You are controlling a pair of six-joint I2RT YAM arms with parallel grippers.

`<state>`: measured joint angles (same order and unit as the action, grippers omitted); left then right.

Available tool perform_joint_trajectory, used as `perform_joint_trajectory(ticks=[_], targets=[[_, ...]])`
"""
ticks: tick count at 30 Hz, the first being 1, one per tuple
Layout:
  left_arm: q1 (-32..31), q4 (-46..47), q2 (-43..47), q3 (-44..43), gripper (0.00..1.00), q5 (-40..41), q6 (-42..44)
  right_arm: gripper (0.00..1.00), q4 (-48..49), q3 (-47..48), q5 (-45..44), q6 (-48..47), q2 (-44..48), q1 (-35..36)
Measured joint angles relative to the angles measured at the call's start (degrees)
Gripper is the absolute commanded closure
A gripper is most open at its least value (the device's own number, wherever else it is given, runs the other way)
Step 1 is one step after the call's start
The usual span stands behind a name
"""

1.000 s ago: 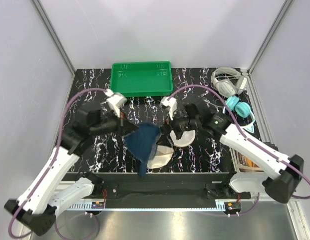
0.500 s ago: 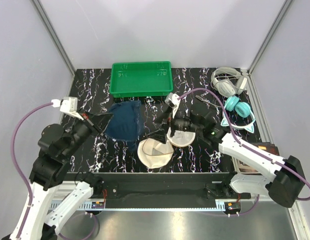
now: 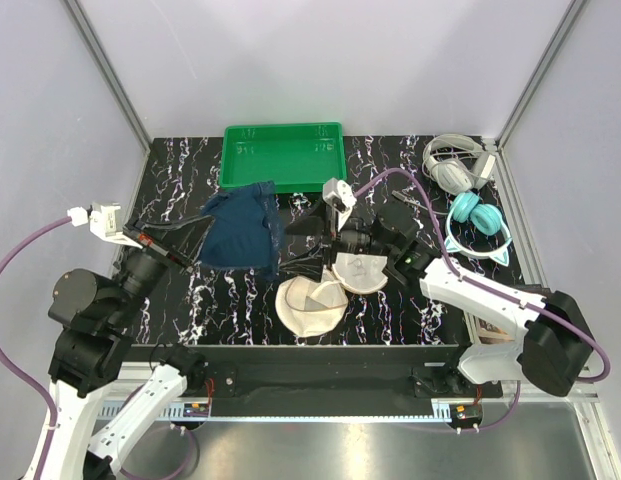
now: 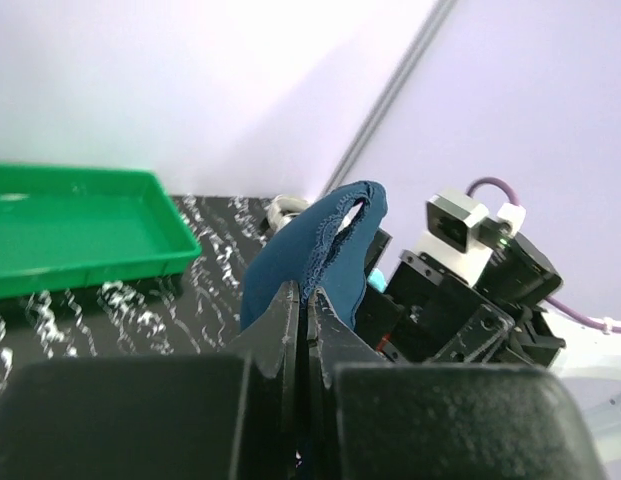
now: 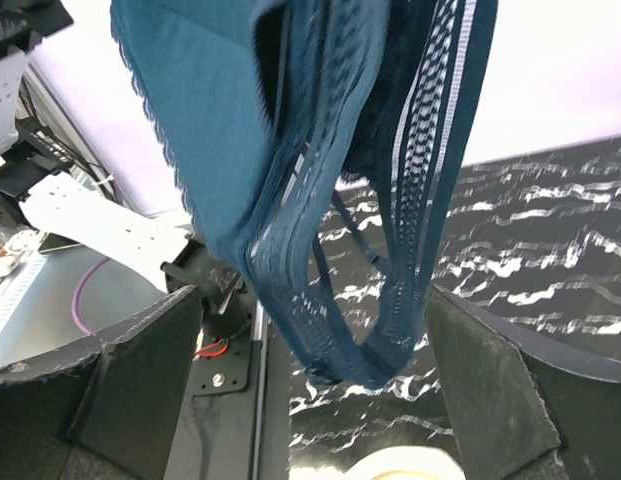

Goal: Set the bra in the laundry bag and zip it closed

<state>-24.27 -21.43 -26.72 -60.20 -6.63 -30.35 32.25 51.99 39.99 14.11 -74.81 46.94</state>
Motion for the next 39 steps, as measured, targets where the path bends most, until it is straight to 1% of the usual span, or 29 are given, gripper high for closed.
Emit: perform_joint_trajectory(ticks=[9,14,17,21,25,28,32,39], targets=[[0.0,6.3,0.0,0.0,1.00,-9.0,1.6,0.00,-0.9,5.5,0.1,-3.3,-1.9,0.0],[0.0,8.0,0.0,0.0,1.00,-13.3,2.0,0.00,-4.0,7.5,-1.2,-6.0,-2.0,0.0],[0.0,8.2,0.0,0.1,1.00,-14.5,1.8,0.00,-5.7,8.0,-1.5,-7.9,-2.0,0.0],[0.0,8.2,0.0,0.7,1.00,-14.8,1.1,0.00,-7.5,8.7,-0.9,-9.9,-2.1,0.0],[0.0,8.7,0.0,1.1,1.00,-14.9,0.2,0.00,-7.1,11.0,3.2,-9.1,-3.7,0.1],[0.0,9.4,0.0,1.2,1.00,-14.6,-0.2,0.00,-4.5,11.1,7.2,-6.5,-5.4,0.1],[0.0,9.6,0.0,1.2,1.00,-12.9,-0.6,0.00,-1.3,10.4,9.9,-2.9,-7.1,0.2],[0.0,8.8,0.0,0.6,1.00,-5.9,-1.0,0.00,7.3,3.4,10.8,4.3,-7.1,0.8]])
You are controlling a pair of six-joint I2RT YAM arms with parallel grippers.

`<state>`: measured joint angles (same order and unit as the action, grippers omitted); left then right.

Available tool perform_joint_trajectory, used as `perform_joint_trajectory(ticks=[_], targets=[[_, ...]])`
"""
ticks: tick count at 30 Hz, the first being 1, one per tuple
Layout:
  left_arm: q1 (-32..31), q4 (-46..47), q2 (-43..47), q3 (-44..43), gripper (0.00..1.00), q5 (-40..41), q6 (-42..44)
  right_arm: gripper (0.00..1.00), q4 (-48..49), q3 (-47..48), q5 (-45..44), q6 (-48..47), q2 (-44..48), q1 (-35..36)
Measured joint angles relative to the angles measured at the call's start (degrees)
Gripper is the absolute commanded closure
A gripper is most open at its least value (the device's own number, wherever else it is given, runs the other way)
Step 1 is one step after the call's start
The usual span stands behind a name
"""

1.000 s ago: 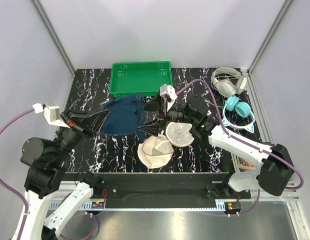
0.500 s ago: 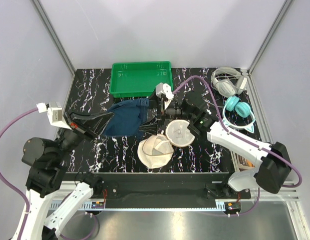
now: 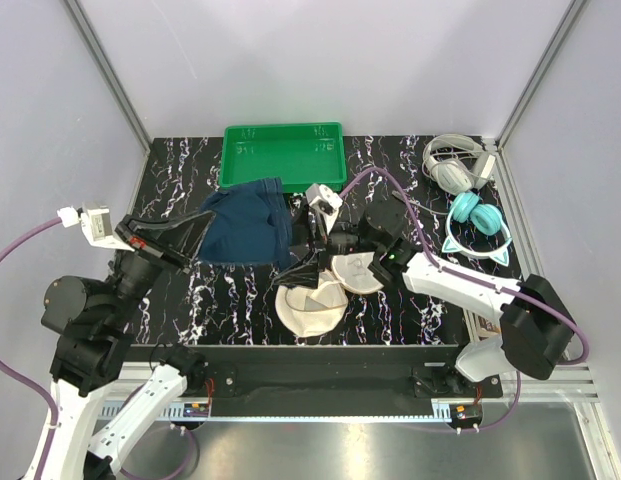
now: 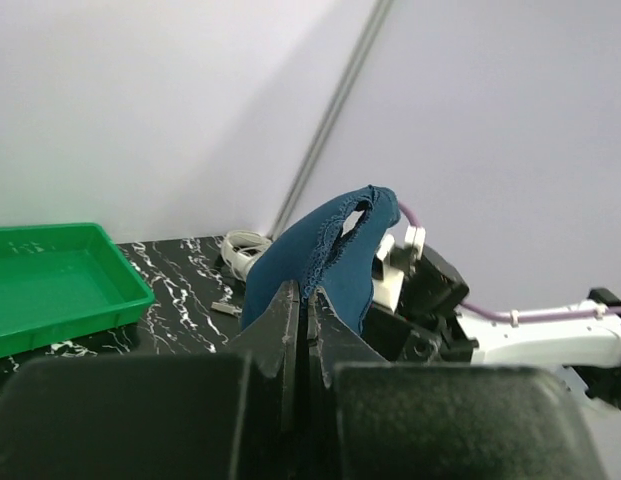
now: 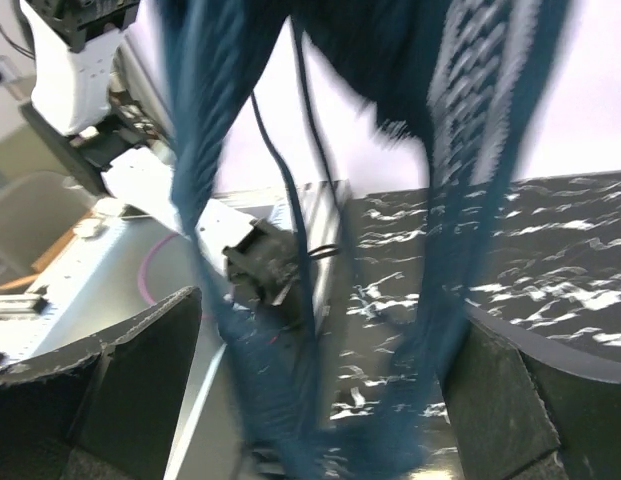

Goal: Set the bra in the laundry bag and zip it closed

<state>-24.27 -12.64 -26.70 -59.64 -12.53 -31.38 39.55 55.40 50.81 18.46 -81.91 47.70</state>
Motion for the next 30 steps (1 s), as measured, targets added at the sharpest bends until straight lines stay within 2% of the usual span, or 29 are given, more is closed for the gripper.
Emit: perform_joint_trajectory(ticks=[6,9,13,19,22,28,30], targets=[[0.0,0.0,0.0,0.0,1.00,3.5,-0.9,0.03,5.4,-1.5,-0.3,4.9,0.0,1.9],[0.0,-0.4,0.3,0.0,1.00,5.0,-1.3,0.17,7.0,-1.5,-0.5,6.3,0.0,2.2],[0.0,-1.1,0.9,0.0,1.00,6.7,-1.5,0.31,8.3,-1.6,-0.5,8.4,-0.6,2.3],[0.0,-1.9,1.6,0.0,1.00,9.0,-1.5,0.32,10.8,-2.9,-0.6,12.4,-2.7,2.4],[0.0,-2.1,1.6,0.0,1.00,9.9,-1.5,0.39,11.7,-4.1,-0.7,13.4,-3.1,2.9],[0.0,-2.8,1.6,0.0,1.00,10.7,-1.2,0.40,13.4,-5.1,-0.8,15.6,-3.8,4.5],[0.0,-2.8,1.6,0.0,1.00,10.9,-1.1,0.43,14.0,-5.3,-0.9,16.0,-4.0,4.8]])
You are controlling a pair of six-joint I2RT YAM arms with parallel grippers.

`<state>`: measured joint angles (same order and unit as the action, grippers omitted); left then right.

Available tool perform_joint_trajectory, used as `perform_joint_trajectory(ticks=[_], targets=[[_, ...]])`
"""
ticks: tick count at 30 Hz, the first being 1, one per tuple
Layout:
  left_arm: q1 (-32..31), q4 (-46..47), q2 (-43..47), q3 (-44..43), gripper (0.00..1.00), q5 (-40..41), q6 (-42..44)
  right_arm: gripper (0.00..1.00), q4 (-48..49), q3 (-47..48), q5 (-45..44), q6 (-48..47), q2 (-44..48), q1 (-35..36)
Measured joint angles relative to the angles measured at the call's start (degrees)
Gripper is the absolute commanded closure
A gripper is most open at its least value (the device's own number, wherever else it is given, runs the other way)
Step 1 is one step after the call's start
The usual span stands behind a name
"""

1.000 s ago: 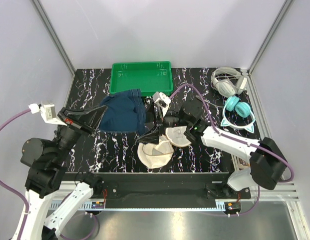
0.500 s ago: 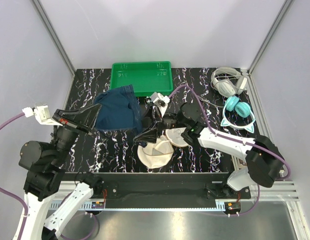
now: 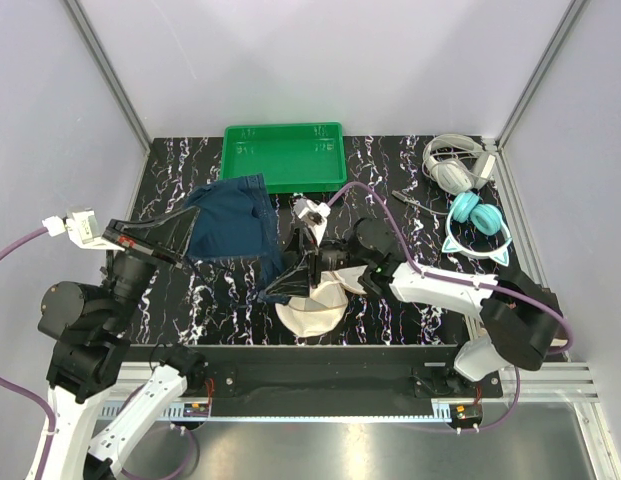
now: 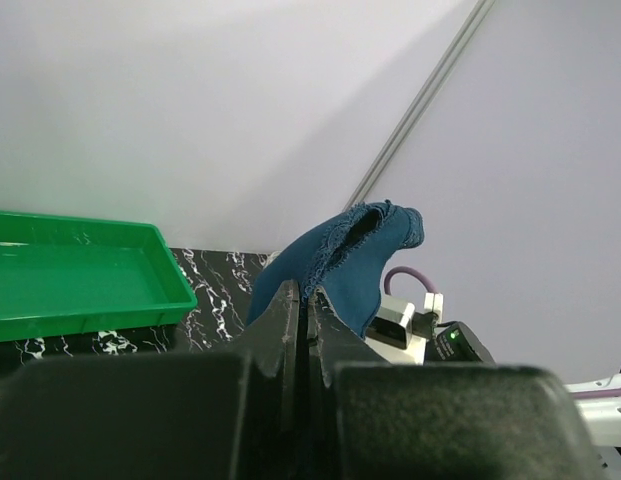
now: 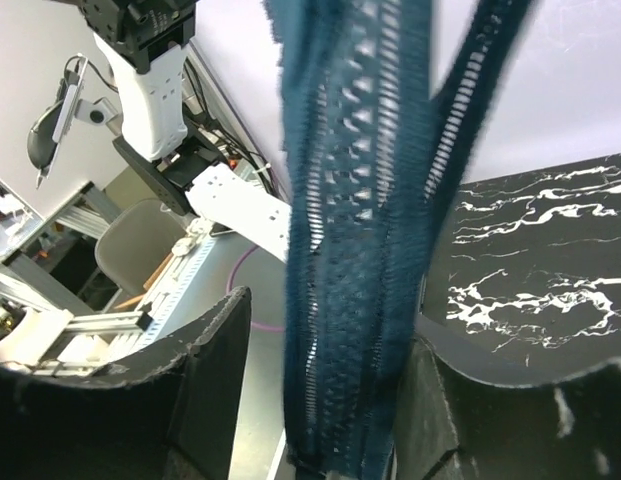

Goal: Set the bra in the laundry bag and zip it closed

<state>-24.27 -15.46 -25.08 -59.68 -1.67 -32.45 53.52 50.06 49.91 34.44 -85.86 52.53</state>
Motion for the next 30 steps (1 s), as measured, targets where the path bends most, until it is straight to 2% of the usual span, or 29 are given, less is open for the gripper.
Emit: perform_joint_trajectory(ticks=[4,7,8,9,10,14,18,24,30], targets=[[0.0,-0.1,0.0,0.0,1.00,0.1,0.1,0.63,0.5,-0.1,-0.9,1.0,-0.7,0.3],[0.0,-1.0,0.3,0.1,1.00,0.4,0.6,0.74,-0.3,-0.1,-1.4,1.6,-0.7,0.3],[0.0,-1.7,0.5,0.2,1.00,0.8,0.9,0.85,-0.9,-0.1,-1.8,1.7,-0.7,0.4],[0.0,-2.4,0.9,0.3,1.00,1.3,1.1,0.90,-1.7,-0.1,-2.3,1.8,-0.7,0.4],[0.0,-3.1,1.3,0.3,1.00,2.0,1.2,1.00,-3.1,-0.1,-2.7,2.1,-0.5,0.4],[0.0,-7.4,2.1,0.6,1.00,5.6,1.6,1.00,-10.5,0.1,-4.9,1.9,0.7,0.5],[0.0,-12.0,2.1,4.2,1.00,11.6,1.5,1.00,-24.4,4.3,-7.9,0.6,0.9,0.5],[0.0,-14.3,1.5,16.0,1.00,17.7,-0.5,1.00,-41.7,16.5,-10.4,-0.5,-5.0,0.6],[0.0,-10.3,2.1,28.6,1.00,20.7,-3.1,0.99,-51.1,22.2,-10.3,1.3,-13.7,0.5]])
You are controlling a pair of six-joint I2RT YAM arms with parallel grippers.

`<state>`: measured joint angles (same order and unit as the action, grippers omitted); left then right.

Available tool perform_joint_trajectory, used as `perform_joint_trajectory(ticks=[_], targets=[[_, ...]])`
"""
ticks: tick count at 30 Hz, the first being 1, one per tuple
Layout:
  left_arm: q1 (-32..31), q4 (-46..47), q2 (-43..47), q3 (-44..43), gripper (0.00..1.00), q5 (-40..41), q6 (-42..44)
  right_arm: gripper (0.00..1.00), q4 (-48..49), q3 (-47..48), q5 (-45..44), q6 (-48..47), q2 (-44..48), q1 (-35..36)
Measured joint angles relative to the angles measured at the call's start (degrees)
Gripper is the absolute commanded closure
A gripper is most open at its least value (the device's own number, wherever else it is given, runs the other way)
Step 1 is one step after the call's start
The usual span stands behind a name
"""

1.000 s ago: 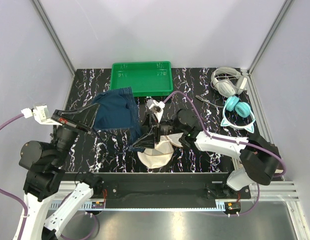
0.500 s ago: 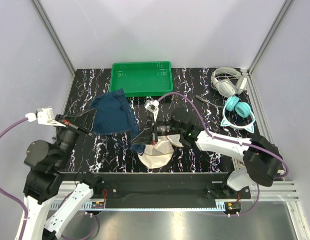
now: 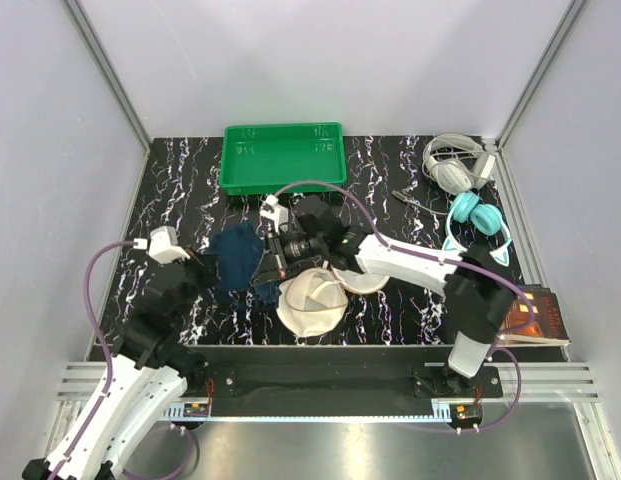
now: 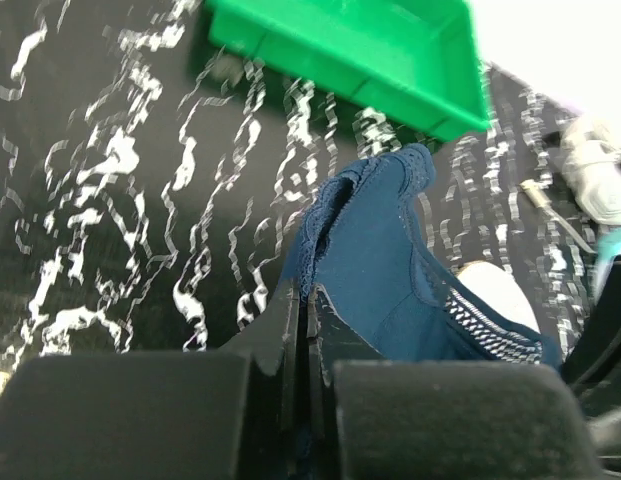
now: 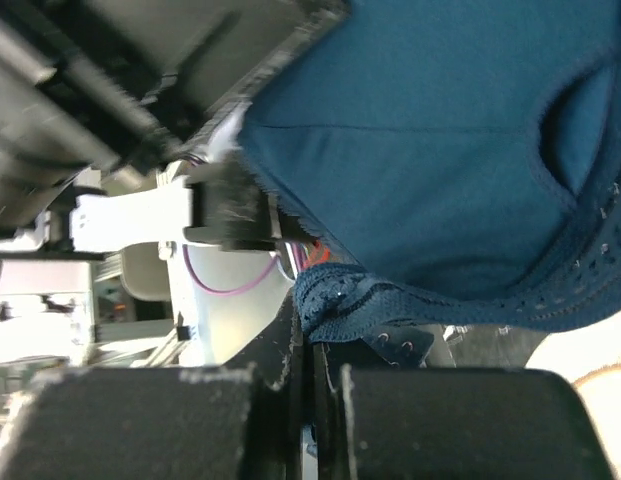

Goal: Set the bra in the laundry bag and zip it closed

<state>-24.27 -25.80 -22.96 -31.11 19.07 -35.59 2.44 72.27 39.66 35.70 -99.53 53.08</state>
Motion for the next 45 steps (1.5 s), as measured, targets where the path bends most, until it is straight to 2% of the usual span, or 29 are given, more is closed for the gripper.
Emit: perform_joint_trajectory(ticks=[5,11,17,24,27,31,37,40,41,45], targets=[[0.1,2.0,0.8,6.6,1.00,2.0,-4.1,0.97,-1.9,2.7,1.1,5.6,-8.1,-0.8],[0.1,3.3,1.3,13.8,1.00,2.4,-10.1,0.91,3.0,5.6,3.1,15.8,-17.7,-2.6],[0.3,4.1,1.3,19.0,1.00,2.4,-14.7,0.88,7.1,7.3,2.3,25.3,-23.1,-3.6],[0.4,5.7,-2.2,21.6,1.00,1.2,-18.8,0.64,8.9,7.9,-6.6,33.1,-24.2,-3.6],[0.4,6.6,-1.8,23.2,1.00,0.7,-20.1,0.62,4.3,12.6,-9.0,31.3,-26.2,-3.1],[0.4,6.6,0.2,23.9,1.00,0.6,-21.0,0.60,-6.0,20.9,-10.4,23.5,-28.6,-2.1],[0.5,6.6,1.2,24.0,0.98,0.3,-22.1,0.44,-19.8,26.8,-11.8,11.6,-29.1,-1.2],[0.6,5.9,1.2,24.0,0.65,0.0,-23.3,0.39,-24.0,27.1,-12.4,7.8,-29.1,-1.1],[0.6,5.6,1.2,24.0,0.44,-0.2,-23.5,0.39,-25.2,27.1,-12.6,7.0,-29.1,-1.0],[0.6,0.8,1.9,23.6,0.13,-0.4,-25.9,0.36,-29.0,27.1,-12.8,3.4,-29.1,-0.9]])
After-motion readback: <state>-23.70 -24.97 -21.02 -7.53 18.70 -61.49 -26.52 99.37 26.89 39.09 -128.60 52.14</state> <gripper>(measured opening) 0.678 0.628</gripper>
